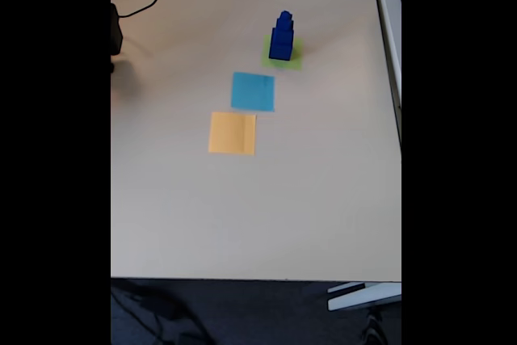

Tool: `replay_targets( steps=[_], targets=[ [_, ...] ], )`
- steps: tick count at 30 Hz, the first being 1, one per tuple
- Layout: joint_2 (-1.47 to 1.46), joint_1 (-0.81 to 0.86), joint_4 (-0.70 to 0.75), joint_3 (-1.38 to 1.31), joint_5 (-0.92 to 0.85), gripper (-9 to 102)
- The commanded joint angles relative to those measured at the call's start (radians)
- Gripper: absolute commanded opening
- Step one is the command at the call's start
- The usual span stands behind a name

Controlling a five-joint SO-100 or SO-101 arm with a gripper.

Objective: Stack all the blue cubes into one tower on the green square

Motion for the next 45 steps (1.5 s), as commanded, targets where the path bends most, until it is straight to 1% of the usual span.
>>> replay_targets(
  steps=[1,7,10,17,24,29,36,41,45],
  targets=[
    [0.138,0.005,-0.112,0.143,-0.038,0],
    [0.273,0.006,-0.239,0.341,-0.123,0],
    [0.341,0.002,-0.265,0.423,-0.181,0],
    [0.649,0.005,-0.385,0.764,-0.337,0],
    [0.841,-0.002,-0.394,0.962,-0.408,0],
    [1.029,-0.006,-0.388,1.124,-0.459,0],
    [1.031,0.002,-0.353,1.213,-0.499,0],
    [1.031,-0.002,-0.353,1.331,-0.555,0],
    [1.031,-0.014,-0.354,1.431,-0.560,0]
  ],
)
